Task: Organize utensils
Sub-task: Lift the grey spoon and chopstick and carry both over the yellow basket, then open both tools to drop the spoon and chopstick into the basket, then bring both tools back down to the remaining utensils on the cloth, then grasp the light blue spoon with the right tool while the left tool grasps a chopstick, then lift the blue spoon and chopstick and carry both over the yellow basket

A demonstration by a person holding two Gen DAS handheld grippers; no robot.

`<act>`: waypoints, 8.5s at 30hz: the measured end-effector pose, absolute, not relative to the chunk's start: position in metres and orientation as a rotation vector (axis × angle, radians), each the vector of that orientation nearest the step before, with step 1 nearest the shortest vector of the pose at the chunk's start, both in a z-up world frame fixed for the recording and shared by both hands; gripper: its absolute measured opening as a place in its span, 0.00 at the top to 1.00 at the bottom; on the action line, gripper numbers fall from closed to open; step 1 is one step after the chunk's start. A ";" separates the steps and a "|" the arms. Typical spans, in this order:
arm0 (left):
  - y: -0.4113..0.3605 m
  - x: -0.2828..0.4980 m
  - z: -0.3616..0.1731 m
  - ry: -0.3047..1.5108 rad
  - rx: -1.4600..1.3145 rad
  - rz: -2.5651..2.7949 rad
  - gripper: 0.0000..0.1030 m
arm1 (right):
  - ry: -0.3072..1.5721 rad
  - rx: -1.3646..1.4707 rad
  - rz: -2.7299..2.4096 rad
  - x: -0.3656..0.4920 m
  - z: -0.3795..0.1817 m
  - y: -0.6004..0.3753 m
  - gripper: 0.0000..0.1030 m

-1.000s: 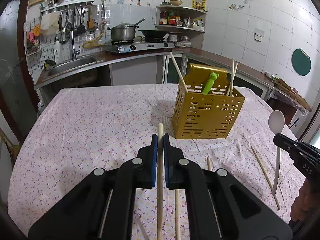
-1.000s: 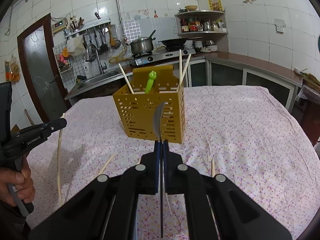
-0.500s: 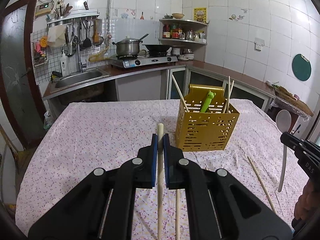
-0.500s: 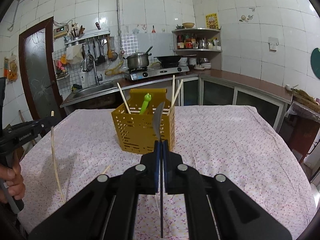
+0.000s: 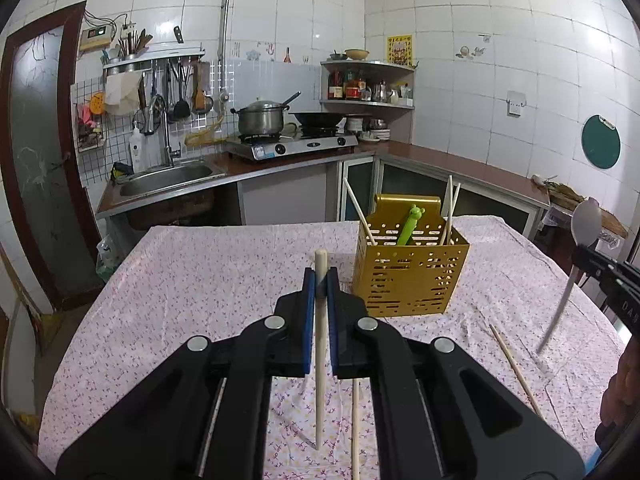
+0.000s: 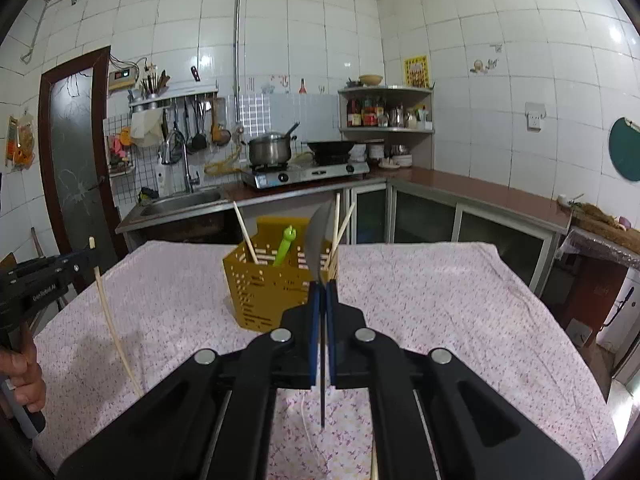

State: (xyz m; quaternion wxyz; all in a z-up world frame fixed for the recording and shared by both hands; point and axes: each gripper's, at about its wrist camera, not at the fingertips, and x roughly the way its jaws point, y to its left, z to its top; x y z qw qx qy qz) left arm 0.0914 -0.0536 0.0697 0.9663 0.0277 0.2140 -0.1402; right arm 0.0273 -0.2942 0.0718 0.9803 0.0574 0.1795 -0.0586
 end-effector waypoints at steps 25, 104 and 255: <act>-0.070 0.099 0.139 0.271 0.038 -0.342 0.96 | 0.231 0.084 -0.102 0.040 0.128 -0.296 0.97; -0.072 0.119 0.011 0.559 0.028 -0.331 0.75 | 0.545 0.182 -0.125 0.051 0.012 -0.310 0.78; -0.082 0.176 -0.008 0.662 0.021 -0.425 0.96 | 0.910 0.249 -0.063 0.174 -0.103 -0.305 0.95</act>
